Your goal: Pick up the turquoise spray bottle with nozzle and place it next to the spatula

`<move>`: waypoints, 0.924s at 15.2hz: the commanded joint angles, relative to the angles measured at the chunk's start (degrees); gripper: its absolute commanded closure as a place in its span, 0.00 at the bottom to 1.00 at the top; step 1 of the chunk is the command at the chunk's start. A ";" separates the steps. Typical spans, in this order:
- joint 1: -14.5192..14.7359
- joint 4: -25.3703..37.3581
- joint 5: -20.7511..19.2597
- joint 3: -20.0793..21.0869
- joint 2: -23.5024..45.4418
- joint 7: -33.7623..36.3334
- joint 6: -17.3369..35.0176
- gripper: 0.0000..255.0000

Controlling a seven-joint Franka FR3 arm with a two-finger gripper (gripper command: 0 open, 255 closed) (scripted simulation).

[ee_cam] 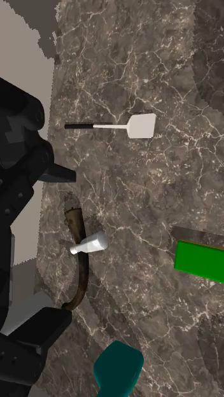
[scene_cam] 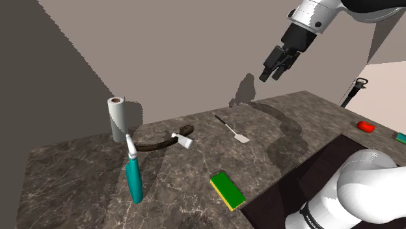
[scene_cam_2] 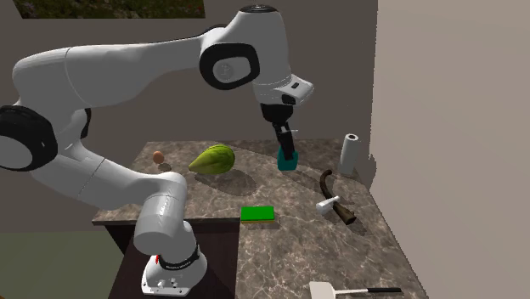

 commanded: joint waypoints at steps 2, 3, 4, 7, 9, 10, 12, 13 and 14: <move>0.32 -0.27 0.53 1.24 0.63 1.17 0.89 0.00; 0.62 -0.48 1.04 2.49 1.32 2.34 1.78 0.00; 0.93 -0.62 1.52 3.73 2.09 3.51 2.68 0.00; 1.77 -0.65 2.79 7.46 4.79 7.03 5.40 0.00; 2.22 -0.33 3.46 9.97 6.92 9.39 7.22 0.00; 2.39 -0.07 3.74 11.24 8.08 10.57 8.12 0.00; 2.70 0.66 4.12 13.76 10.58 12.98 9.91 0.00; 2.80 1.12 4.22 15.03 11.92 14.20 10.78 0.00; 2.88 1.65 4.26 16.31 13.32 15.45 11.65 0.00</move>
